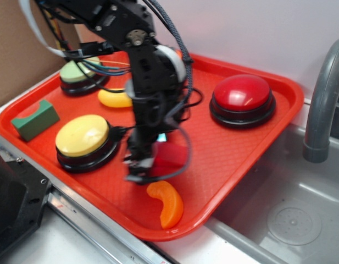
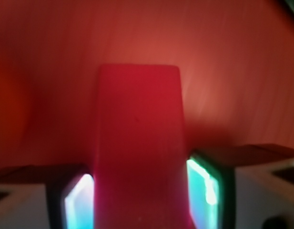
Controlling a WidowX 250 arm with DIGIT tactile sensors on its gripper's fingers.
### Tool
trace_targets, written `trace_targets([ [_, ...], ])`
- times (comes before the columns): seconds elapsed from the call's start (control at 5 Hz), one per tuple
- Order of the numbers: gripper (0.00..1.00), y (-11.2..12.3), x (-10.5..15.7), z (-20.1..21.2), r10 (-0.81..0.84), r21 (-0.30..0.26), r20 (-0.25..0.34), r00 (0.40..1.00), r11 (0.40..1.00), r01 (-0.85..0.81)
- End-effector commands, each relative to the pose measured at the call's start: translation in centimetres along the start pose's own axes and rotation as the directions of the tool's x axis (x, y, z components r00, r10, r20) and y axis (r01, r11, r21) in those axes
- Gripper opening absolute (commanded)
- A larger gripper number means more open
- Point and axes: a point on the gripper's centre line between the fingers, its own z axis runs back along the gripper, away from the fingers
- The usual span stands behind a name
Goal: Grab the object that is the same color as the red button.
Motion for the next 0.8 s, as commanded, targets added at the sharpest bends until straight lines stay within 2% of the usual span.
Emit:
trace_targets([
  [0.0, 0.00, 2.3, -0.9, 10.8, 0.490, 0.037, 0.151, 0.859, 0.865, -0.500],
  [0.2, 0.00, 2.2, -3.6, 15.5, 0.689, 0.031, 0.109, 0.717, 0.718, -0.695],
  [0.4, 0.00, 1.1, -5.6, 19.4, 0.846, 0.064, 0.096, 0.525, 0.521, -0.851],
  [0.6, 0.00, 0.4, -6.4, 19.3, 0.861, 0.033, 0.138, 0.489, 0.489, -0.871],
])
